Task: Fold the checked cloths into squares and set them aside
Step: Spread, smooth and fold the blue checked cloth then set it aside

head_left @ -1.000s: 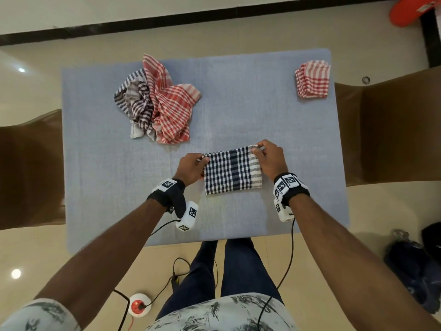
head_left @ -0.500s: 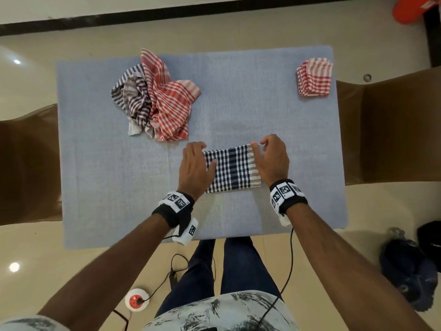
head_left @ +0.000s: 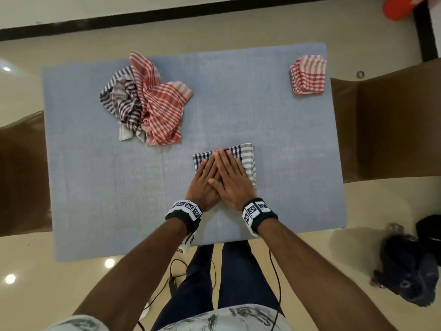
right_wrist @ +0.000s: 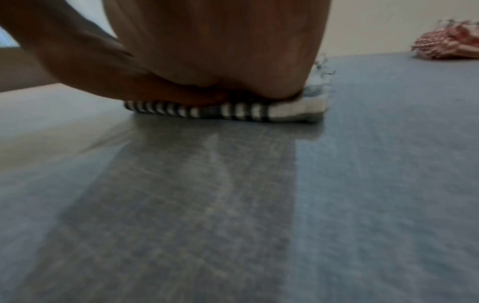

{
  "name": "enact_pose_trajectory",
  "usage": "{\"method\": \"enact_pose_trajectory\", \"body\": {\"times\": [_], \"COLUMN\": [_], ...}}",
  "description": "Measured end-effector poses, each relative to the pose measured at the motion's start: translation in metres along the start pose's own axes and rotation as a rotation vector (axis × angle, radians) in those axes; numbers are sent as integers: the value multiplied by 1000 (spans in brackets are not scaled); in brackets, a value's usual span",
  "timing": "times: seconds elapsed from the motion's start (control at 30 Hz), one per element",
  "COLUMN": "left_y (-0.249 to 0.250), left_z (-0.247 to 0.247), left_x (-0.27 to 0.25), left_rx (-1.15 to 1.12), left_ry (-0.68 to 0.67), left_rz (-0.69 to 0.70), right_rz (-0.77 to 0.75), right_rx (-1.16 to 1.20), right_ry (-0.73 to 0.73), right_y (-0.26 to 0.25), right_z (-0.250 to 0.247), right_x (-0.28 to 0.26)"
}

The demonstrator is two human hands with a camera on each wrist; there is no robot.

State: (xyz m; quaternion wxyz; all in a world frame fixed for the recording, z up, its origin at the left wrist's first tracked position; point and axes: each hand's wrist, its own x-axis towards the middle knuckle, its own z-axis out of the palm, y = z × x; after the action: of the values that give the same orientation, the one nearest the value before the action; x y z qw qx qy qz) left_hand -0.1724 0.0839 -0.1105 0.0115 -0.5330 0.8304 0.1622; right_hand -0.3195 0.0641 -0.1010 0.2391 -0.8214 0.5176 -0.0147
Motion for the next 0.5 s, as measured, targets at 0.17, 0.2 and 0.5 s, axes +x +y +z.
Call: {"method": "enact_pose_trajectory", "body": {"times": [0.17, 0.2, 0.5], "left_y": [-3, -5, -28], "left_z": [-5, -5, -4], "left_x": [3, 1, -20], "left_rx": [-39, -28, -28], "left_ry": [-10, -16, 36], "left_rz": [-55, -56, -235], "right_rz": [49, 89, 277], "right_rx": [-86, -109, -27], "right_ry": [18, 22, 62], "right_y": [35, 39, 56], "right_z": [-2, -2, -6], "right_x": [1, 1, -4]}}
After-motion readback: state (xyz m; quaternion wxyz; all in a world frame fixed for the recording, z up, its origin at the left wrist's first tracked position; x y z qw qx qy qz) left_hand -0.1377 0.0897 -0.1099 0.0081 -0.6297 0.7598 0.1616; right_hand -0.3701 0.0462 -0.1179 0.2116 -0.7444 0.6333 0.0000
